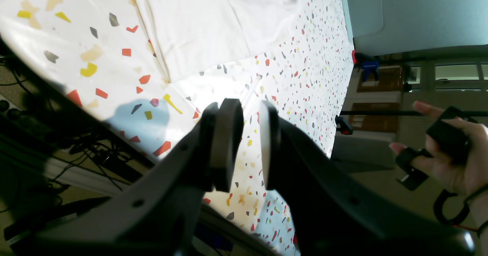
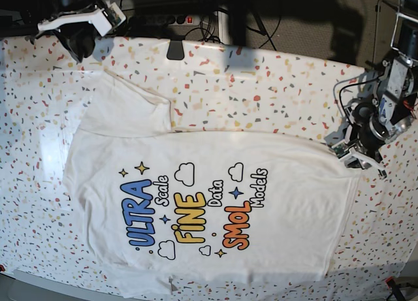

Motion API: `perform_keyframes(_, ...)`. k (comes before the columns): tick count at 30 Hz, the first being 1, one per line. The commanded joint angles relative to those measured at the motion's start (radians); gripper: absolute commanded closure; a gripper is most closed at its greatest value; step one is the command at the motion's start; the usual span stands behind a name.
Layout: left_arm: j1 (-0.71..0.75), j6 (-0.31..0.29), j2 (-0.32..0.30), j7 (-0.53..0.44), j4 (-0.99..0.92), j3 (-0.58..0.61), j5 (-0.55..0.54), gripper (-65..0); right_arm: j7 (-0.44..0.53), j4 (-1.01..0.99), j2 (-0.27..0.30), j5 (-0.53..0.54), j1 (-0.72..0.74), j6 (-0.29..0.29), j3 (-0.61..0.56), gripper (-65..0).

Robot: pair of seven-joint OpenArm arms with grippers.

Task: Fold the T-shirt properly
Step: 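Lower the left gripper onto the shirt's shoulder and pinch it, then lower the right gripper onto the other shoulder and pinch it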

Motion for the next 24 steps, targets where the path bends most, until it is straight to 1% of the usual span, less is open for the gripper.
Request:
perform_keyframes(1, -0.007, -0.024, -0.016, 0.019, 0.002, -0.003, 0.008, -16.6, 0.011, 0.019, 0.010, -0.021, -0.008, -0.020, 0.002, -12.6)
perform_keyframes(3, -0.005, -0.024, -0.014, 0.019, 0.002, -0.003, 0.008, -13.3, 0.011, 0.019, 0.010, -0.021, -0.008, -0.020, 0.002, -12.6)
perform_keyframes(4, -0.004, -0.024, -0.011, 0.019, 0.002, -0.003, 0.008, -10.6, 0.011, 0.019, 0.010, -0.021, -0.008, -0.020, 0.002, -12.6)
perform_keyframes(7, 0.000, -0.024, -0.011, 0.021, 0.002, -0.003, 0.007, 0.0, 0.011, 0.019, 0.010, -0.021, -0.008, -0.020, 0.002, -12.6)
perform_keyframes(9, 0.002, -0.024, -0.011, 0.037, 0.002, -0.003, -0.006, 0.0, 0.011, 0.019, 0.010, -0.021, -0.008, -0.020, 0.002, -12.6)
perform_keyframes(10, 0.003, -0.024, -0.011, 0.056, 0.002, -0.003, -0.037, 0.0, 0.011, 0.019, 0.010, -0.021, -0.008, -0.020, 0.002, -12.6)
perform_keyframes(14, 0.003, -0.024, -0.012, 0.209, 0.002, -0.003, -0.225, 0.0, 0.012, 0.019, 0.011, -0.010, -0.008, -0.021, 0.002, -12.6)
perform_keyframes(15, 0.003, -0.024, -0.012, 0.245, 0.002, -0.003, -0.264, 0.0, 0.021, 0.019, 0.011, 0.014, -0.005, -0.023, 0.002, -12.6)
perform_keyframes(17, 0.004, -0.024, -0.011, 0.304, 0.002, -0.003, -0.338, 0.0, 0.061, 0.019, 0.011, 0.094, 0.008, -0.022, 0.003, -12.6)
perform_keyframes(19, 0.003, -0.024, -0.011, 0.328, 0.002, -0.003, -0.384, 0.0, 0.072, 0.019, 0.011, 0.164, 0.029, -0.021, 0.005, -12.6)
perform_keyframes(21, 0.004, -0.024, -0.012, 0.330, 0.002, -0.003, -0.406, 0.0, 0.073, 0.018, 0.013, 0.207, 0.050, -0.020, 0.018, -13.2)
perform_keyframes(23, 0.003, -0.024, -0.011, 0.330, 0.002, -0.003, -0.424, 0.0, 0.096, 0.014, 0.019, 0.240, 0.056, -0.012, 0.046, -19.1)
perform_keyframes(24, 0.003, -0.024, -0.011, 0.330, 0.003, -0.003, -0.428, 0.0, 0.114, 0.013, 0.019, 0.264, 0.060, 0.007, 0.066, -22.7)
